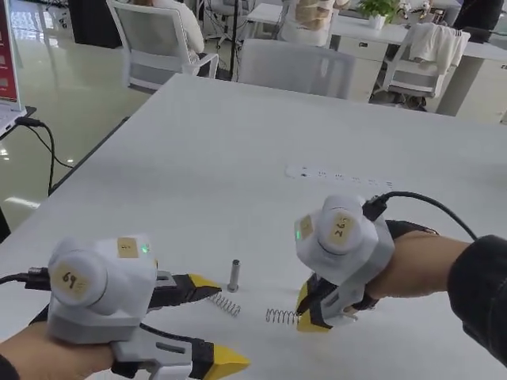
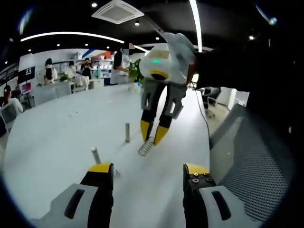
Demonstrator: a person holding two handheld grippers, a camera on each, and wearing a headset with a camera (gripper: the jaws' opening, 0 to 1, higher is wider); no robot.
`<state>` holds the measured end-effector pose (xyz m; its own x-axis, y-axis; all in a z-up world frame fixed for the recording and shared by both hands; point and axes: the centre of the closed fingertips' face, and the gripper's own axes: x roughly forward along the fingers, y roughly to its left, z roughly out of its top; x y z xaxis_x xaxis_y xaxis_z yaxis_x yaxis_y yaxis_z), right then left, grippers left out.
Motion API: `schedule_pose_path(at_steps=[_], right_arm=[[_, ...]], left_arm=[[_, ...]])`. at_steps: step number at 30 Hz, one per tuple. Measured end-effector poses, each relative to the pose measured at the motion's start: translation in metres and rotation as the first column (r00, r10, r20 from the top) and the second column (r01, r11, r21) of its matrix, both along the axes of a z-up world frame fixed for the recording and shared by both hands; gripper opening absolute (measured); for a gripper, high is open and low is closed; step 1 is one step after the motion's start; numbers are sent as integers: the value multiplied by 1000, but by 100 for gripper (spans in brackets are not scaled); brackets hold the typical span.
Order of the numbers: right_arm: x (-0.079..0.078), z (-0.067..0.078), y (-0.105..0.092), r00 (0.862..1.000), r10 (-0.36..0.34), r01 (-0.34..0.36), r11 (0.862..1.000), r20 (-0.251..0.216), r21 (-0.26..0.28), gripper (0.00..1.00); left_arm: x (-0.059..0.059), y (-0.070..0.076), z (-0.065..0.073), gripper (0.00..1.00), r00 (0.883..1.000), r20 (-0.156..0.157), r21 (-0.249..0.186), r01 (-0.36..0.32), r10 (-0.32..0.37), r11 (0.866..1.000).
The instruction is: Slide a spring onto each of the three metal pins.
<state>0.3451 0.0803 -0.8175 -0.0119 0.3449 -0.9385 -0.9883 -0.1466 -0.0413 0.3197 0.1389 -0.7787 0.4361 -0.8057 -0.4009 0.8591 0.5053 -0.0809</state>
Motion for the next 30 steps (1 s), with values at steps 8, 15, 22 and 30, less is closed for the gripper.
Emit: schedule_pose_path(at_steps=[8, 15, 22, 30], right_arm=[[-10, 7, 12, 999, 41, -41, 999, 8, 14, 7], [-17, 10, 17, 998, 66, -66, 998, 10, 23, 7], [-21, 12, 19, 997, 79, -79, 997, 9, 22, 7], [-24, 14, 21, 995, 98, -98, 995, 6, 23, 7]], left_arm=[[2, -8, -5, 49, 999, 2, 15, 36, -36, 999], [5, -12, -7, 41, 999, 10, 21, 49, -49, 999], [5, -15, -9, 31, 997, 27, 36, 68, -69, 997], [5, -22, -7, 24, 994, 42, 38, 100, -102, 994]])
